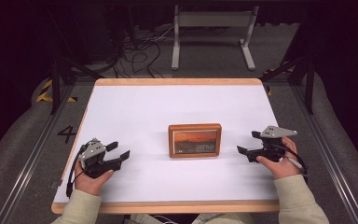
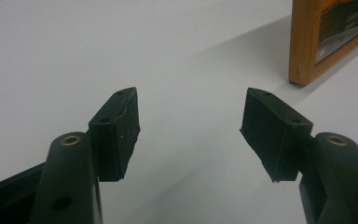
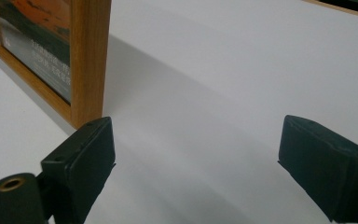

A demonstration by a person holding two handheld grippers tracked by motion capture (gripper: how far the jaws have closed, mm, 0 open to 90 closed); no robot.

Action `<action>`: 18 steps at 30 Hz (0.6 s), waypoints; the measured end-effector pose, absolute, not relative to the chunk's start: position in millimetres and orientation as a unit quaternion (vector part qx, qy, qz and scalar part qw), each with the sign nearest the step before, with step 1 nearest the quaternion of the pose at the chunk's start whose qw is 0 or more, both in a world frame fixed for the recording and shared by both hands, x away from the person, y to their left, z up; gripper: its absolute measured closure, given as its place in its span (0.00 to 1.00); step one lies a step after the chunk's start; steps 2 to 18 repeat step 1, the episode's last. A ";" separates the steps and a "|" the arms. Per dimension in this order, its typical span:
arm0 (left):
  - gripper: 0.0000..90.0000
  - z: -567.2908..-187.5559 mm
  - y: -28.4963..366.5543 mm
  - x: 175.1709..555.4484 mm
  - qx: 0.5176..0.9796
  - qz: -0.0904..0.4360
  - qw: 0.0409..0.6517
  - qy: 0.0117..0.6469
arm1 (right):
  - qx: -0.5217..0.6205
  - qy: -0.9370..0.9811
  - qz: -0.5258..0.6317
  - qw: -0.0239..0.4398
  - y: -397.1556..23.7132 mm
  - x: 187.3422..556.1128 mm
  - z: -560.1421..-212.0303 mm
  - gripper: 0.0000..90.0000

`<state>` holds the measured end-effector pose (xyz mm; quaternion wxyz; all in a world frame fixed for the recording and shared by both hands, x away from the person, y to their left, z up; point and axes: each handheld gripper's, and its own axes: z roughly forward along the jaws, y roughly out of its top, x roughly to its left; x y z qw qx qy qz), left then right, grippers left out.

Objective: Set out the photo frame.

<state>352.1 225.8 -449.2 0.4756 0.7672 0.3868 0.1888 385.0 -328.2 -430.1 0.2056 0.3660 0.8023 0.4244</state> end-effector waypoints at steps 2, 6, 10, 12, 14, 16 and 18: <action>0.41 -449.2 225.6 352.7 0.767 0.190 0.476 0.386 | 0.364 0.802 0.425 0.207 -327.3 384.7 -430.6 0.13; 0.41 -449.2 225.6 352.7 0.767 0.190 0.476 0.386 | 0.364 0.802 0.425 0.207 -327.3 384.7 -430.6 0.13; 0.41 -449.2 225.6 352.7 0.767 0.190 0.476 0.386 | 0.364 0.802 0.425 0.207 -327.3 384.7 -430.6 0.13; 0.41 -449.2 225.6 352.7 0.767 0.190 0.476 0.386 | 0.364 0.802 0.425 0.207 -327.3 384.7 -430.6 0.13; 0.41 -449.2 225.6 352.7 0.767 0.190 0.476 0.386 | 0.364 0.802 0.425 0.207 -327.3 384.7 -430.6 0.13; 0.41 -449.2 225.6 352.7 0.767 0.190 0.476 0.386 | 0.364 0.802 0.425 0.207 -327.3 384.7 -430.6 0.13; 0.41 -449.2 225.6 352.7 0.767 0.190 0.476 0.386 | 0.364 0.802 0.425 0.207 -327.3 384.7 -430.6 0.13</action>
